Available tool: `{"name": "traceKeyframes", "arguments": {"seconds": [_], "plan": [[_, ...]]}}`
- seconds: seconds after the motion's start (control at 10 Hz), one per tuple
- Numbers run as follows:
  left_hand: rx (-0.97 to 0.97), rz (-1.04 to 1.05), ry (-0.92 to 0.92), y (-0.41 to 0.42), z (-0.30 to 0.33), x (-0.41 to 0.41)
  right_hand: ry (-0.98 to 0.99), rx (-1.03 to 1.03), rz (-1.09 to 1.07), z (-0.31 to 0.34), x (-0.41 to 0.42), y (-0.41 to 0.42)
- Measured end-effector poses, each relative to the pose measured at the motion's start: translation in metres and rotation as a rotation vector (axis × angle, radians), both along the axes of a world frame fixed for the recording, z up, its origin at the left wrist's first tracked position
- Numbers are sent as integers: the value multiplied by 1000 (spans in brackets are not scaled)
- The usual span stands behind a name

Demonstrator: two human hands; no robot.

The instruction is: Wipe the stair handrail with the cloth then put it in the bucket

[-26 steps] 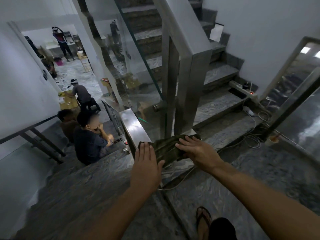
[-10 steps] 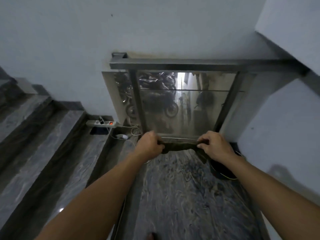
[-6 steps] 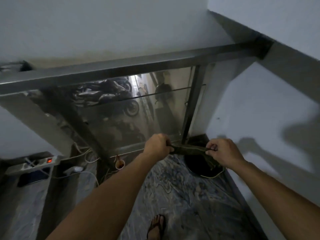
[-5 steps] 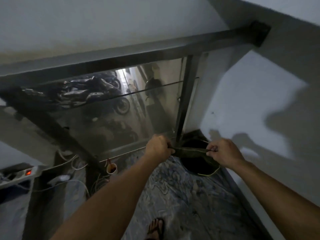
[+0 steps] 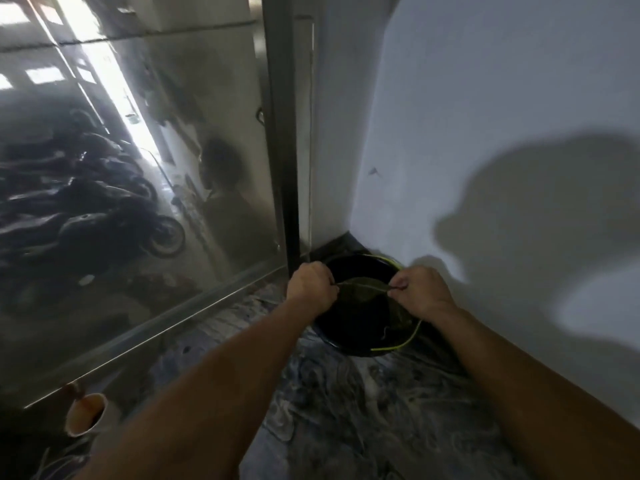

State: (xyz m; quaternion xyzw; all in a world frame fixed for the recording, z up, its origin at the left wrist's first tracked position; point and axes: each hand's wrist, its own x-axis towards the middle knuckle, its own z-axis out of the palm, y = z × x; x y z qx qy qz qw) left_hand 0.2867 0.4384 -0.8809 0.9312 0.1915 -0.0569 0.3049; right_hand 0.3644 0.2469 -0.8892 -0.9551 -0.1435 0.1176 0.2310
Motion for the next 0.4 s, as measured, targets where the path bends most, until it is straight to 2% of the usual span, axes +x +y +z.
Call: {"name": "traceKeyframes", "arguments": {"seconds": [0.1,0.3,0.4], "plan": [[-24,0,-55,-7,-42,18,-65,32,-17,-42,17,-1],[-68,-19,-140,-10,-80,27,-36,158,-106,-96,34,-9],[-43,-44,-56,4,-85,17,-2,226,-150,-105,24,-22]]}}
